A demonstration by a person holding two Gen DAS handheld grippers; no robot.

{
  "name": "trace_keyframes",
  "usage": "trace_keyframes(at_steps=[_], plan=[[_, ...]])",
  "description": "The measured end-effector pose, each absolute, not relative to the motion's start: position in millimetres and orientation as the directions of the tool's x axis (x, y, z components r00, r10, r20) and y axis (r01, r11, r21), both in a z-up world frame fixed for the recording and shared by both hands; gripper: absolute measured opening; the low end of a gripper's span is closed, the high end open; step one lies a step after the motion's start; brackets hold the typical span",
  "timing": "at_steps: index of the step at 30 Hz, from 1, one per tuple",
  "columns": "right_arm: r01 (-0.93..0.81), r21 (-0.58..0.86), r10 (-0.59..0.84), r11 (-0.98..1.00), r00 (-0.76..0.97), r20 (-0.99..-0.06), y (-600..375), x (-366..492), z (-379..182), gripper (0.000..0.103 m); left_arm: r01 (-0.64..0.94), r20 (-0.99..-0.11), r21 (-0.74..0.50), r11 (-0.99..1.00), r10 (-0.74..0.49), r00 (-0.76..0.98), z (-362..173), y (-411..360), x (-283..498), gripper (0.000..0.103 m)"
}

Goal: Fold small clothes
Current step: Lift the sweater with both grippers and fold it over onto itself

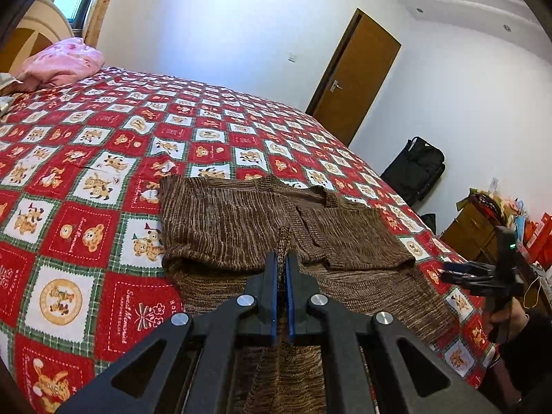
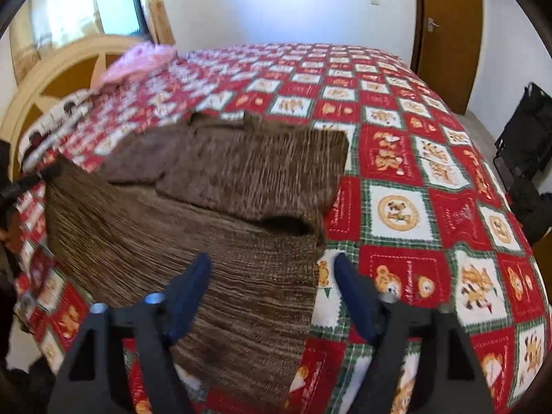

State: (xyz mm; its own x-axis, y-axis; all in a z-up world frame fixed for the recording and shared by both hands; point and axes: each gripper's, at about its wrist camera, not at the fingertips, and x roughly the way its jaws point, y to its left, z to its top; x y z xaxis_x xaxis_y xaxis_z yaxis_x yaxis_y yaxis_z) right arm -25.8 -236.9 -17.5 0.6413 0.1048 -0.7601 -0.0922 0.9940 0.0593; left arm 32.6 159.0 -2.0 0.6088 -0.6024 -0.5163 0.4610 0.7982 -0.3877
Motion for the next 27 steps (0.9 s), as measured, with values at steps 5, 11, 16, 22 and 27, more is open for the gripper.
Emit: trace_keyframes(at_steps=[5,11,16,22,27], plan=[[-0.082,0.017,0.062,0.996,0.584,-0.809,-234.1,-3.1,-47.9,0.049,0.451,-0.526,-0.395,0.8,-0.6,0.603,-6.4,158.5,33.3,0.003],[-0.075,-0.021,0.026,0.997,0.575,-0.818,-230.0,4.2,-65.5,0.039,0.445,-0.534,-0.394,0.804,-0.594,0.601,-9.7,158.7,34.7,0.003],[-0.058,-0.052,-0.007,0.997,0.595,-0.804,-231.2,-2.1,-57.4,0.01,0.43,-0.537,-0.404,0.808,-0.589,0.604,-13.7,159.4,34.2,0.003],[-0.061,-0.117,-0.043,0.991,0.692,-0.72,-218.7,-33.6,-9.8,0.008,0.413,-0.519,-0.424,0.806,-0.59,0.618,-4.6,165.1,34.2,0.003],[-0.078,-0.127,-0.025,0.989,0.756,-0.654,-210.7,-39.6,25.7,0.008,0.418,-0.498,-0.413,0.809,-0.585,0.64,5.6,164.2,37.5,0.003]])
